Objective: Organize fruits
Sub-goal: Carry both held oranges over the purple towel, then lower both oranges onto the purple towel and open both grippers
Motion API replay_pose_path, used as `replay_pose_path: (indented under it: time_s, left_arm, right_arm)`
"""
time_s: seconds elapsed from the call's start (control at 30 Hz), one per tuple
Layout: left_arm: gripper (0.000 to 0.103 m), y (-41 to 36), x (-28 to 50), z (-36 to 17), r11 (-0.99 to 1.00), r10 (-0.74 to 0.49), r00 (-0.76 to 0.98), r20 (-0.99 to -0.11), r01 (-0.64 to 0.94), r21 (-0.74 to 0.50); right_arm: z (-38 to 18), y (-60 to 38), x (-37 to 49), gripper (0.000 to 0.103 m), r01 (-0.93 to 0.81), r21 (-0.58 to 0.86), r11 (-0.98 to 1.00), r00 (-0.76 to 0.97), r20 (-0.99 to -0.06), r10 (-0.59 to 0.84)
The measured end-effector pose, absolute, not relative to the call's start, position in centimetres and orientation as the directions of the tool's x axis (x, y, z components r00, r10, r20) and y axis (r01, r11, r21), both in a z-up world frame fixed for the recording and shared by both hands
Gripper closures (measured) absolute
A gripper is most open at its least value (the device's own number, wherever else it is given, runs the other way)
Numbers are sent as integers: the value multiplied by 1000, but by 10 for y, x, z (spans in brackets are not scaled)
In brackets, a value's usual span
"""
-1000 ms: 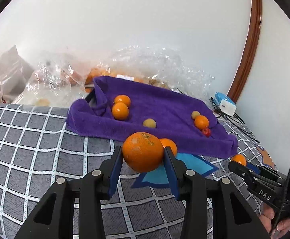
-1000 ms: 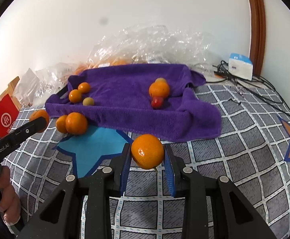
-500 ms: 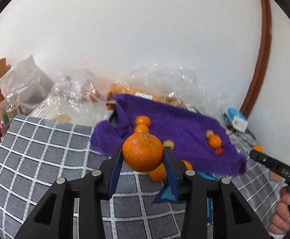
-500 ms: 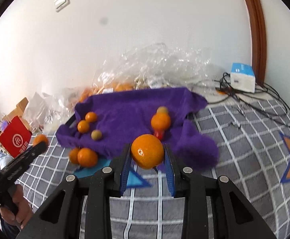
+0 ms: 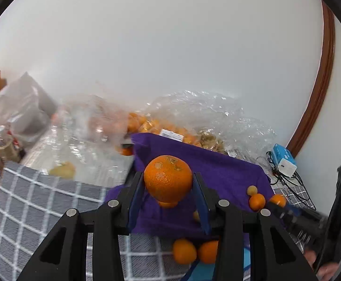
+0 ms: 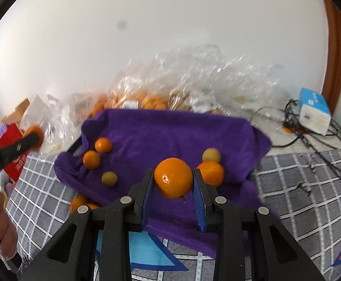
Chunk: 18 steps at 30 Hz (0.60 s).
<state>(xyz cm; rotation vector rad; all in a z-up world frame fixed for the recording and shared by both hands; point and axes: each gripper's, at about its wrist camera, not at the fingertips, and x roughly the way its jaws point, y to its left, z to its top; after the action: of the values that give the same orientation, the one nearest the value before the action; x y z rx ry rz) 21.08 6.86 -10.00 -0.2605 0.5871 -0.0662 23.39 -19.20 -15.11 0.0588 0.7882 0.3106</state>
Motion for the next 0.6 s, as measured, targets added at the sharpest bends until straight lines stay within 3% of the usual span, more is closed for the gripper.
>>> replay_pose_path:
  time_s: [0.37,0.6]
  left_arm:
    - [64,43,245,-147,966,-172,757,-631,4,-259]
    - [64,33,248,-159,970,-193,714,-673,36,-240]
  right_arm:
    - [-190,-172,237,71,-281,140,949,592,-753,287]
    - [-193,-182,244,68,-252,224,941,569,-752,332]
